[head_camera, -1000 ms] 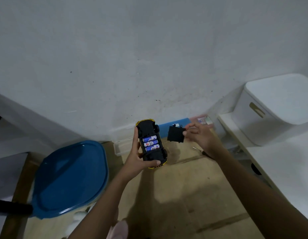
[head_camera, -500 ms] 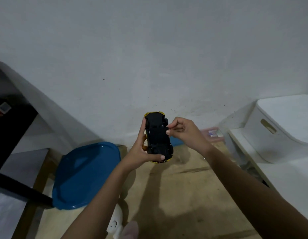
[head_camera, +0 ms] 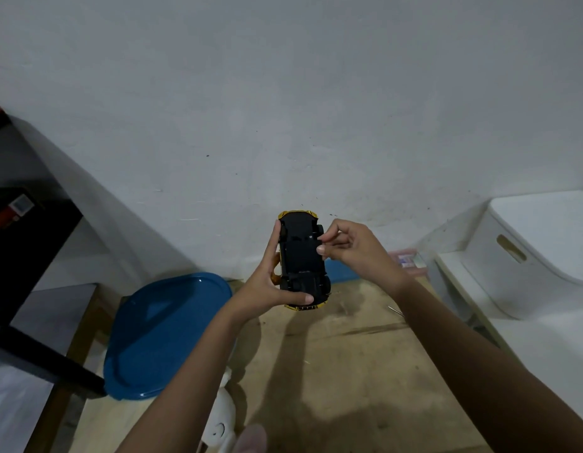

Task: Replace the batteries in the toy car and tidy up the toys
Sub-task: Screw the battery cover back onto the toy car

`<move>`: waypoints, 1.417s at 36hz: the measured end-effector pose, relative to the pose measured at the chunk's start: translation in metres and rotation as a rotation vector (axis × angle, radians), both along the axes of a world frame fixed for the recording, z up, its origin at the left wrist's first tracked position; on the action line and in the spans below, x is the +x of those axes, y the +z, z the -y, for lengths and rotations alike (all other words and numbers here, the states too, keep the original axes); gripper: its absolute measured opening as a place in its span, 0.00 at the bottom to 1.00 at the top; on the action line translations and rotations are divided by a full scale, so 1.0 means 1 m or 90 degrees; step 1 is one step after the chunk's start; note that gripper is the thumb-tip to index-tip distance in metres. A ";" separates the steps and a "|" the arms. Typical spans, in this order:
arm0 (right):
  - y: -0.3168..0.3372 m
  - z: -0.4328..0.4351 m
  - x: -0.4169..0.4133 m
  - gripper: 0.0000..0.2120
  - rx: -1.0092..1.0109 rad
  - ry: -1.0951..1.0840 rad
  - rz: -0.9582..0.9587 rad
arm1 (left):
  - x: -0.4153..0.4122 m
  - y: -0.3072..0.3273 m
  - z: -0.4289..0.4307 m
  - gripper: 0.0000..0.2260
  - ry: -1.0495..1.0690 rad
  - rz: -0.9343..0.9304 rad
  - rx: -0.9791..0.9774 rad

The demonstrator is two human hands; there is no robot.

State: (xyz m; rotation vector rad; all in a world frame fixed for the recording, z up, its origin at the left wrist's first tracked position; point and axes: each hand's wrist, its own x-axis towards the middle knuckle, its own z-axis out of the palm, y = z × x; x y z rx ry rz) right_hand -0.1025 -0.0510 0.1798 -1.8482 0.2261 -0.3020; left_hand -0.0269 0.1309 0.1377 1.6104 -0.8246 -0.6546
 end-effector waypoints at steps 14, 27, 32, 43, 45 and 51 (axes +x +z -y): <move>0.004 0.001 -0.003 0.11 -0.017 -0.019 0.018 | -0.001 0.010 0.002 0.57 -0.001 0.027 -0.016; 0.010 -0.007 -0.002 0.09 -0.146 -0.057 0.051 | -0.005 0.011 0.001 0.58 0.012 0.017 -0.030; 0.011 -0.016 -0.003 0.06 -0.218 -0.120 0.113 | -0.007 0.017 0.004 0.53 0.033 -0.006 -0.091; -0.002 -0.028 -0.010 0.14 -0.241 -0.167 0.220 | -0.014 0.025 0.013 0.30 0.099 -0.050 -0.121; -0.006 -0.027 -0.011 0.14 -0.285 -0.145 0.229 | -0.015 0.024 0.014 0.30 0.098 -0.048 -0.120; -0.017 -0.018 -0.016 0.15 -0.408 -0.109 0.200 | -0.019 0.019 0.015 0.31 0.083 -0.045 -0.111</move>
